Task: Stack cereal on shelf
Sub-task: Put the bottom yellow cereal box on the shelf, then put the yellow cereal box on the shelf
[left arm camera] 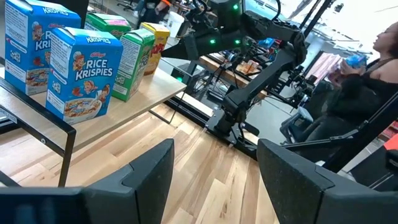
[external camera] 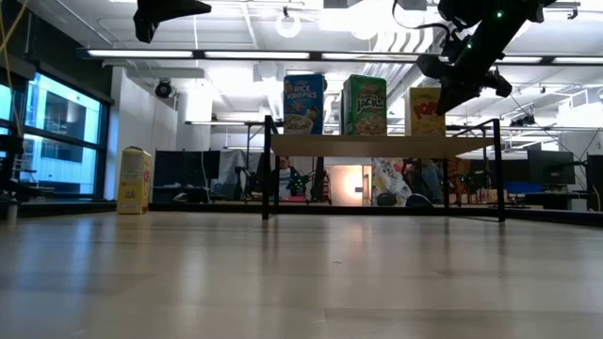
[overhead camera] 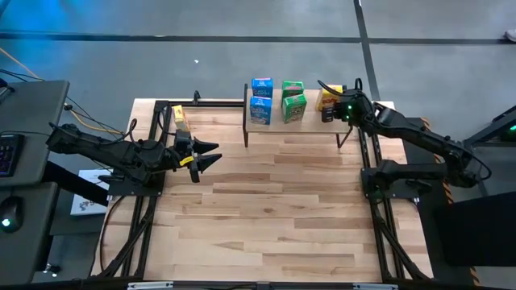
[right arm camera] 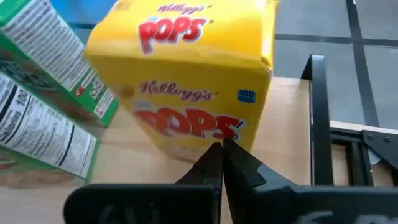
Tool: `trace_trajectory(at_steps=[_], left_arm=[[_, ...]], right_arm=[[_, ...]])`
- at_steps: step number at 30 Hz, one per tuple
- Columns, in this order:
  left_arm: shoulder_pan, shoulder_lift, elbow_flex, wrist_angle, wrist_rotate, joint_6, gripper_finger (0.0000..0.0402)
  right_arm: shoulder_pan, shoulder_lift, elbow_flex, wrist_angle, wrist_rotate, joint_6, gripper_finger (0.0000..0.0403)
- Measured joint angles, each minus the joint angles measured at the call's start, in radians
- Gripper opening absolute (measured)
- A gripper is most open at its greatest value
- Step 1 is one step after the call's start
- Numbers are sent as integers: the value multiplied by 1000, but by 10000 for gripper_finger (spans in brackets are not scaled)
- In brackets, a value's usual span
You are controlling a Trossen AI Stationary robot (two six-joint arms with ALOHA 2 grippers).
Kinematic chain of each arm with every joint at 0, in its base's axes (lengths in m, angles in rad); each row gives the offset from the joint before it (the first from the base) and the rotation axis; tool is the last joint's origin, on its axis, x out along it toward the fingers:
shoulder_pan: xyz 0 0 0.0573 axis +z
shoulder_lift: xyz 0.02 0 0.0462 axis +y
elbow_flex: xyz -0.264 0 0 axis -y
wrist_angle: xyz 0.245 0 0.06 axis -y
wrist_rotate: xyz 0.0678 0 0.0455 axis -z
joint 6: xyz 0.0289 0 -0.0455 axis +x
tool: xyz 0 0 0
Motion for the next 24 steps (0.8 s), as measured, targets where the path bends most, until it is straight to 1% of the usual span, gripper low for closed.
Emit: trace_trajectory(at_steps=[4,9,12,15,18,21,24], left_arm=[[0,0,0,0,0,2,220],[-2,-4,0,-2,6,57,220],[-5,-25,0,-4,21,97,220],[-1,-53,0,-20,18,98,220],[0,-77,0,-44,-16,98,220],[0,-88,0,-64,-47,98,220],[0,-91,0,-78,-56,97,220]], right_arm=[[-9,0,0,0,-24,0,0],[12,-17,0,-4,-147,0,0],[60,-65,0,3,-206,-24,0],[118,-128,0,24,-266,-37,0],[177,-186,0,62,-323,-5,0],[229,-221,0,97,-337,36,0],[268,-235,0,137,-322,50,0]])
